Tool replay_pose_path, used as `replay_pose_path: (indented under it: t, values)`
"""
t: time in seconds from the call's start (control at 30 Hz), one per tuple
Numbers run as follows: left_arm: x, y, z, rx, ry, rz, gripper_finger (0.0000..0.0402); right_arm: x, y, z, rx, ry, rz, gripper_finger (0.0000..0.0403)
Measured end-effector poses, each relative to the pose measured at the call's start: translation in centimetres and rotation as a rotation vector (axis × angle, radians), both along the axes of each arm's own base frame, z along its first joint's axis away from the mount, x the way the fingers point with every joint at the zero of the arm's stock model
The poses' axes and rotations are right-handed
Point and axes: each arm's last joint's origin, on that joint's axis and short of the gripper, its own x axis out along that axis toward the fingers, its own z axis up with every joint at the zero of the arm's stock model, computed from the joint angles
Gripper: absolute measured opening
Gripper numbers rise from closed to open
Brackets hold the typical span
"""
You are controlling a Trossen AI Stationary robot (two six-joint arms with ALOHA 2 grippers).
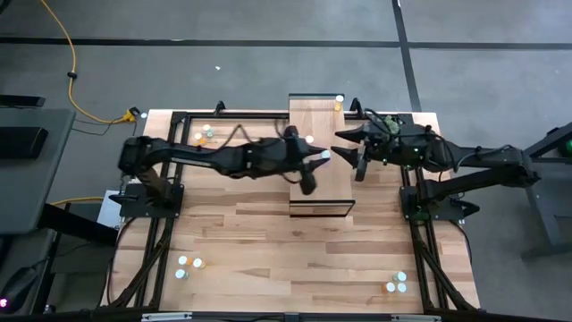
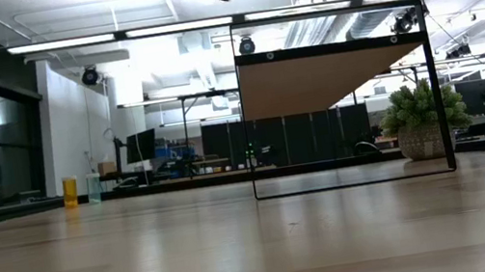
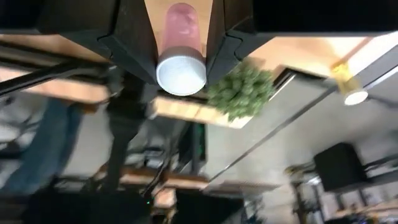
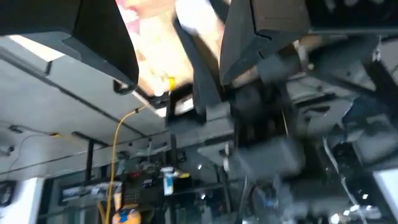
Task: Pick and place medicine bottles onto shelf by color
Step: Put the pink pill bottle on the shelf aligned with the other pink pill bottles
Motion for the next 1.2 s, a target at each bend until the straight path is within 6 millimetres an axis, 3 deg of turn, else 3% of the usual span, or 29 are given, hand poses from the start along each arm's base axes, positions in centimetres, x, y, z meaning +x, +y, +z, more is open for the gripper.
replay_pose_path:
  t: [0.2, 0.33, 0.6, 0.77, 1.2]
  values:
    - [2.9, 1.0, -1.6, 0.048, 0.142, 0.322, 0.011, -1.7, -0.2, 1.1, -0.025, -0.056, -0.103, 0.0216]
    - [3.9, 1.6, -2.3, 0.029, 0.095, 0.506, 0.0111, -2.4, -0.3, 1.5, -0.033, -0.079, -0.146, 0.0216]
    - [4.6, 0.7, -3.3, -0.043, 0.042, 0.537, 0.0111, -2.5, -0.3, 1.5, -0.06, -0.069, -0.153, 0.0216]
    - [5.3, 0.2, -5.1, -0.028, 0.076, 0.563, 0.0111, -2.5, -0.3, 1.5, -0.082, -0.06, -0.153, 0.0216]
    - [6.1, 1.0, -8.0, -0.011, 0.088, 0.667, 0.0111, -2.5, -0.3, 1.5, -0.082, -0.059, -0.153, 0.0216]
